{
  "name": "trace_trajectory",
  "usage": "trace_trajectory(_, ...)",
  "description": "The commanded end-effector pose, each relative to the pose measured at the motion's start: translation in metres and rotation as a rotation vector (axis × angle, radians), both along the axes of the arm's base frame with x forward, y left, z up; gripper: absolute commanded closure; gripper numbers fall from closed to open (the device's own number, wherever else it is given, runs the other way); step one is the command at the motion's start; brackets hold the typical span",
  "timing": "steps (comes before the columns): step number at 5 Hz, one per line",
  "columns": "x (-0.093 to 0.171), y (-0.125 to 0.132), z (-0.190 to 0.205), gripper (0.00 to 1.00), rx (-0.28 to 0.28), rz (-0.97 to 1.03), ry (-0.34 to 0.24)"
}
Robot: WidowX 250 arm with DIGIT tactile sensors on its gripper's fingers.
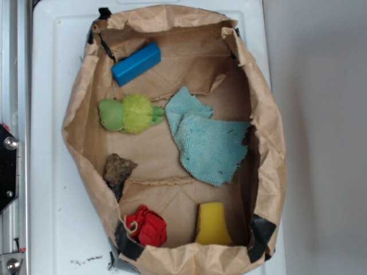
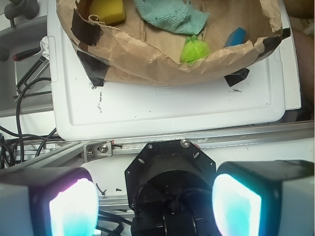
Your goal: Grab the green sponge.
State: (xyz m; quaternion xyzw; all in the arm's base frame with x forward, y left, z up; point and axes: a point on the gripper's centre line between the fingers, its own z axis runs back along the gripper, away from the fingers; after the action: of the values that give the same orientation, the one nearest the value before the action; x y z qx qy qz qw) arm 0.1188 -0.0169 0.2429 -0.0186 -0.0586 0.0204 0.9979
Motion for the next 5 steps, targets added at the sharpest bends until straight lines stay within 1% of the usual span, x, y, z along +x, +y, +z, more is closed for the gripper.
trace_trajectory(1,0.0,0.0,0.0,0.0,0.0,0.0,0.0)
trace_trajectory(2,0.032,0.006,-0.005,0.0,0.017,0.02,-0.018)
trace_trajectory(3,0.062,0.014,-0.02,0.0,0.029,0.046,-0.025)
trace_trajectory(4,0.084,0.018,-0.027,0.0,0.024,0.022,-0.043)
trace_trajectory(5,0.108,0.018,-0.039,0.0,0.026,-0.1,-0.069)
